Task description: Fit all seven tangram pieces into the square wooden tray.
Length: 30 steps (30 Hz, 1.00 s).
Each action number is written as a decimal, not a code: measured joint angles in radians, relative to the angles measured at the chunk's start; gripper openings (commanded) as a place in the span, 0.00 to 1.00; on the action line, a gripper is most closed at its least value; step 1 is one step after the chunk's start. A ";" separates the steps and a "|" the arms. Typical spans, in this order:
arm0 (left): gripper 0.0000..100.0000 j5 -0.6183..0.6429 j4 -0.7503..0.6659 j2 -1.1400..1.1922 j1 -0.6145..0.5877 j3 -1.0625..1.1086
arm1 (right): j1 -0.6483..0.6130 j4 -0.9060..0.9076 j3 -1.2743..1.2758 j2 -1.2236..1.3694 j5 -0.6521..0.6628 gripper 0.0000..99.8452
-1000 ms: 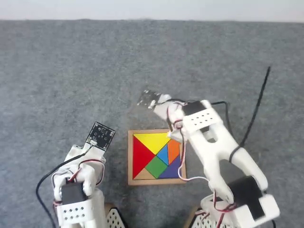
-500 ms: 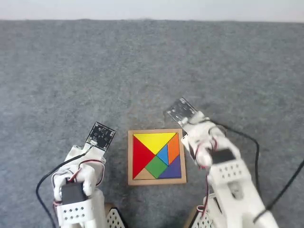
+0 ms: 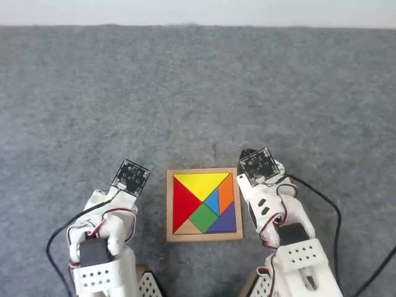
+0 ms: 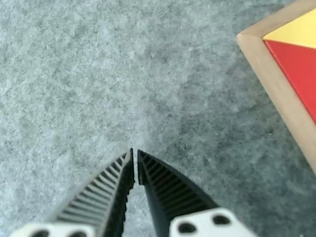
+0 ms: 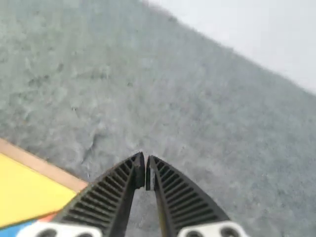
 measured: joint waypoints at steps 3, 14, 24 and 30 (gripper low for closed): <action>0.01 0.000 0.000 0.000 0.000 0.000 | -0.002 0.078 0.000 -0.020 0.000 0.01; 0.01 0.000 0.000 0.000 0.000 0.000 | -0.003 0.336 0.002 -0.029 0.000 0.01; 0.01 0.000 0.000 0.000 0.000 0.000 | -0.003 0.374 0.002 -0.029 0.000 0.01; 0.01 0.000 0.000 0.000 0.000 0.000 | -0.003 0.374 0.002 -0.029 0.000 0.01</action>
